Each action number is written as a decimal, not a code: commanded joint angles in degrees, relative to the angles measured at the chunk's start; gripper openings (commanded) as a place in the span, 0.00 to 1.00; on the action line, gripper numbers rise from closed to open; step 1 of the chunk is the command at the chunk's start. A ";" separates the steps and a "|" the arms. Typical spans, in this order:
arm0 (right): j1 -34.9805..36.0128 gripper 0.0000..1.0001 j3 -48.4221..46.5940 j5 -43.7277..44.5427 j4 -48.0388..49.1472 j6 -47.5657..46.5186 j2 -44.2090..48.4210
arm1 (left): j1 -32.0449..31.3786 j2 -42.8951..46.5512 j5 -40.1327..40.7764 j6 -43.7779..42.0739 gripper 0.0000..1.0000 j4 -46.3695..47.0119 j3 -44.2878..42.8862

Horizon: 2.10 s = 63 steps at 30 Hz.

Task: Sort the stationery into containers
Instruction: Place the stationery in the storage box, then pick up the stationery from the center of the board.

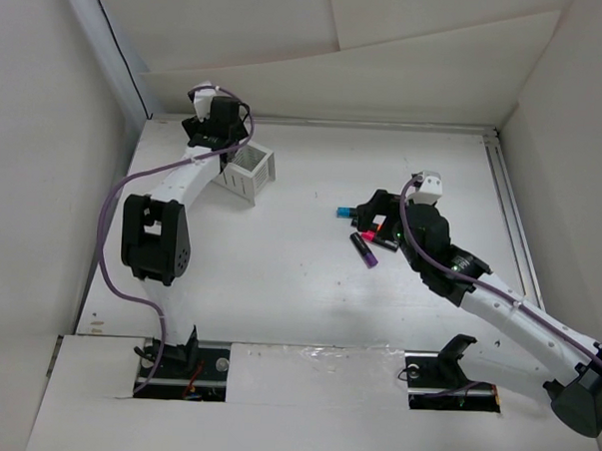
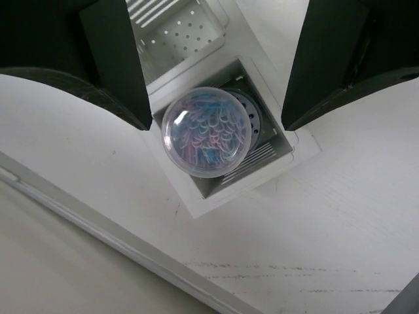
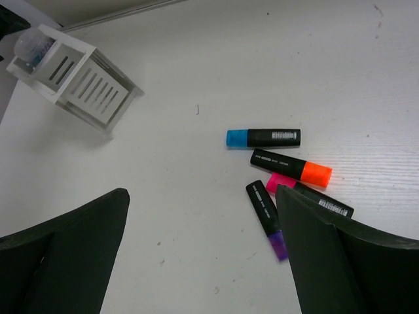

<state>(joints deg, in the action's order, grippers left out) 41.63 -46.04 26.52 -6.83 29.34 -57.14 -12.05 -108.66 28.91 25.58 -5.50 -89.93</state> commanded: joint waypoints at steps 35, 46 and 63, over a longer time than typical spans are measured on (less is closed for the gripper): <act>-10.07 0.79 5.17 -13.42 -1.61 3.00 -15.09 | -36.73 36.84 -10.36 12.74 0.35 25.89 49.93; -14.82 0.78 5.09 -22.57 1.03 1.95 -23.27 | -34.88 45.99 -10.45 11.07 0.39 25.89 53.98; -10.44 0.67 2.62 -21.17 1.56 4.75 -28.55 | -30.33 46.10 -8.50 12.65 0.43 20.79 55.74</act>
<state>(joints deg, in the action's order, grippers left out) 29.06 -41.19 2.85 -7.46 32.45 -85.27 -45.71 -59.86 20.29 37.56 17.10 -33.30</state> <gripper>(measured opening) 0.667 0.426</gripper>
